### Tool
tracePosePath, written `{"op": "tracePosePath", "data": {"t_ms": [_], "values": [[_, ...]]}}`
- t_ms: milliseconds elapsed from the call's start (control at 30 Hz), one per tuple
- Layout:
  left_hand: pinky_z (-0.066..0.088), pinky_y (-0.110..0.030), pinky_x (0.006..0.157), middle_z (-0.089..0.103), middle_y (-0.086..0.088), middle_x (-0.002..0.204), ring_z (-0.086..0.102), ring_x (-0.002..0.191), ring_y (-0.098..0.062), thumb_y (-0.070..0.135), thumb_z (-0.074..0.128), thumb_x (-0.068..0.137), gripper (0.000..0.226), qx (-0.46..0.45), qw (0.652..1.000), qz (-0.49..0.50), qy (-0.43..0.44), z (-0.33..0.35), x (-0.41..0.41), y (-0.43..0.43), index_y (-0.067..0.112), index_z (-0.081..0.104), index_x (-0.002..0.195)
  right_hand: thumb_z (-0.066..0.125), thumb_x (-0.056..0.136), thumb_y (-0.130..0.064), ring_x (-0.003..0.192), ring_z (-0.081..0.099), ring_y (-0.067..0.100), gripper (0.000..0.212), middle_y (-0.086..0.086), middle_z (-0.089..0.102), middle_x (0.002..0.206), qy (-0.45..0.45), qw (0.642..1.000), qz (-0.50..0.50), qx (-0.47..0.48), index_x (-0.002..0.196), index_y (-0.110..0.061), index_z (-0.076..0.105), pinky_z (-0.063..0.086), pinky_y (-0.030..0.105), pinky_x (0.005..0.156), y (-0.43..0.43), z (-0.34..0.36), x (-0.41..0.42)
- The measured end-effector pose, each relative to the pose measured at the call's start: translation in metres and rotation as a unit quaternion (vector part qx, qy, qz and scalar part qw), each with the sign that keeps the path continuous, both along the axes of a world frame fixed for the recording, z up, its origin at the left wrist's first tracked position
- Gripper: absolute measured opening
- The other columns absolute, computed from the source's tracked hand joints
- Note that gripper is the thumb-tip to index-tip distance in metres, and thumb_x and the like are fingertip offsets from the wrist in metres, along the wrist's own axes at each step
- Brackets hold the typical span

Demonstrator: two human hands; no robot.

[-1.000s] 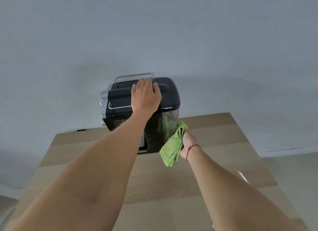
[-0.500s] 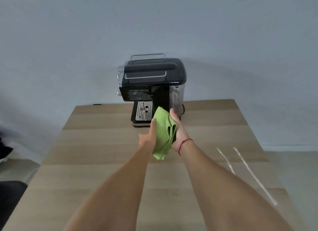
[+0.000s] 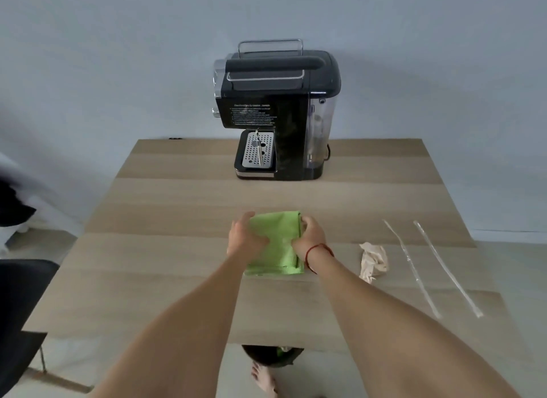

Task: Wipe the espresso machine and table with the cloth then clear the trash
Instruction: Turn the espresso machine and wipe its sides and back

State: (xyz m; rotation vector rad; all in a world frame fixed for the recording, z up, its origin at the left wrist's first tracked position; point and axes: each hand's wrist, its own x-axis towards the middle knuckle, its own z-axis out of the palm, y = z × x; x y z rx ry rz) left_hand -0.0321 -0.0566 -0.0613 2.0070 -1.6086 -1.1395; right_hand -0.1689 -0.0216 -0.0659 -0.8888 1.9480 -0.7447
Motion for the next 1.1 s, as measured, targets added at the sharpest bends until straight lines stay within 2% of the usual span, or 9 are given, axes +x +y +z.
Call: {"op": "tracePosePath", "data": {"t_ms": [133, 200, 267, 367, 467, 600, 733, 933, 1100], "values": [[0.008, -0.046, 0.119, -0.009, -0.004, 0.162, -0.005, 0.149, -0.025, 0.033, 0.066, 0.087, 0.086, -0.016, 0.942, -0.233, -0.242, -0.026, 0.002, 0.023, 0.03, 0.011, 0.153, 0.048, 0.083, 0.016, 0.144, 0.025, 0.023, 0.077, 0.001, 0.021, 0.157, 0.145, 0.967, 0.208, 0.015, 0.148, -0.018, 0.027, 0.03, 0.038, 0.116, 0.007, -0.009, 0.007], [0.008, -0.048, 0.12, -0.005, -0.001, 0.162, -0.002, 0.15, -0.021, 0.037, 0.059, 0.092, 0.077, 0.015, 0.917, -0.306, -0.256, -0.036, 0.004, 0.028, 0.029, 0.012, 0.153, 0.047, 0.085, 0.013, 0.145, 0.024, 0.022, 0.073, 0.001, 0.019, 0.159, 0.135, 0.938, 0.31, 0.082, 0.149, -0.017, 0.026, 0.026, 0.035, 0.117, 0.011, -0.015, 0.007], [0.014, -0.047, 0.12, -0.002, 0.0, 0.163, 0.003, 0.15, -0.019, 0.037, 0.059, 0.092, 0.075, 0.045, 0.908, -0.334, -0.25, -0.039, 0.005, 0.028, 0.029, 0.015, 0.153, 0.051, 0.087, 0.005, 0.138, 0.037, 0.025, 0.061, 0.006, 0.035, 0.152, 0.16, 0.913, 0.356, 0.12, 0.144, -0.012, 0.037, 0.032, 0.034, 0.113, 0.015, -0.022, 0.009], [0.017, -0.044, 0.12, 0.005, 0.0, 0.162, 0.01, 0.149, -0.019, 0.035, 0.058, 0.093, 0.07, 0.032, 0.897, -0.353, -0.265, -0.027, 0.006, 0.02, 0.029, 0.021, 0.152, 0.053, 0.086, 0.001, 0.115, 0.058, 0.03, 0.04, 0.011, 0.061, 0.124, 0.21, 0.915, 0.319, 0.132, 0.124, -0.011, 0.055, 0.049, 0.036, 0.096, 0.011, -0.015, 0.012], [0.03, -0.043, 0.115, 0.02, 0.0, 0.16, 0.024, 0.146, -0.02, 0.038, 0.053, 0.095, 0.061, -0.023, 0.923, -0.303, -0.236, 0.007, 0.002, 0.006, 0.027, 0.028, 0.15, 0.05, 0.088, 0.004, 0.115, 0.058, 0.031, 0.045, 0.012, 0.059, 0.127, 0.234, 0.922, 0.287, 0.112, 0.129, -0.012, 0.054, 0.049, 0.04, 0.098, -0.01, 0.015, 0.004], [0.042, -0.034, 0.098, 0.06, -0.003, 0.126, 0.054, 0.117, -0.019, 0.031, 0.053, 0.094, 0.037, -0.243, 0.939, -0.159, -0.185, 0.077, -0.006, -0.033, 0.015, 0.058, 0.127, 0.053, 0.092, -0.018, 0.122, 0.053, 0.029, 0.039, 0.008, 0.05, 0.139, 0.264, 0.947, 0.18, -0.043, 0.13, -0.013, 0.052, 0.044, 0.038, 0.103, -0.058, 0.083, -0.018], [0.042, -0.032, 0.092, 0.058, -0.004, 0.113, 0.051, 0.105, -0.018, 0.031, 0.049, 0.095, 0.028, -0.372, 0.912, -0.067, -0.159, 0.141, -0.009, -0.078, 0.013, 0.06, 0.114, 0.05, 0.094, -0.031, 0.117, 0.055, 0.028, 0.039, 0.01, 0.054, 0.128, 0.219, 0.957, -0.003, -0.189, 0.128, -0.011, 0.049, 0.049, 0.039, 0.095, -0.099, 0.153, -0.024], [0.035, -0.041, 0.107, 0.042, -0.007, 0.142, 0.038, 0.131, -0.024, 0.031, 0.04, 0.098, 0.043, -0.349, 0.923, -0.075, -0.146, 0.186, -0.018, -0.147, 0.011, 0.042, 0.136, 0.047, 0.087, -0.058, 0.137, 0.036, 0.033, 0.086, 0.015, 0.027, 0.154, 0.114, 0.986, -0.084, -0.082, 0.149, -0.005, 0.019, 0.04, 0.045, 0.108, -0.153, 0.198, -0.025], [0.046, -0.036, 0.092, 0.054, -0.011, 0.116, 0.055, 0.111, -0.026, 0.017, 0.033, 0.101, 0.027, -0.325, 0.932, -0.12, -0.105, 0.176, -0.021, -0.186, 0.002, 0.054, 0.106, 0.057, 0.082, -0.061, 0.145, 0.017, 0.033, 0.112, 0.015, -0.004, 0.16, -0.013, 0.976, -0.218, -0.017, 0.15, -0.008, -0.013, 0.026, 0.045, 0.114, -0.18, 0.215, -0.003]]}}
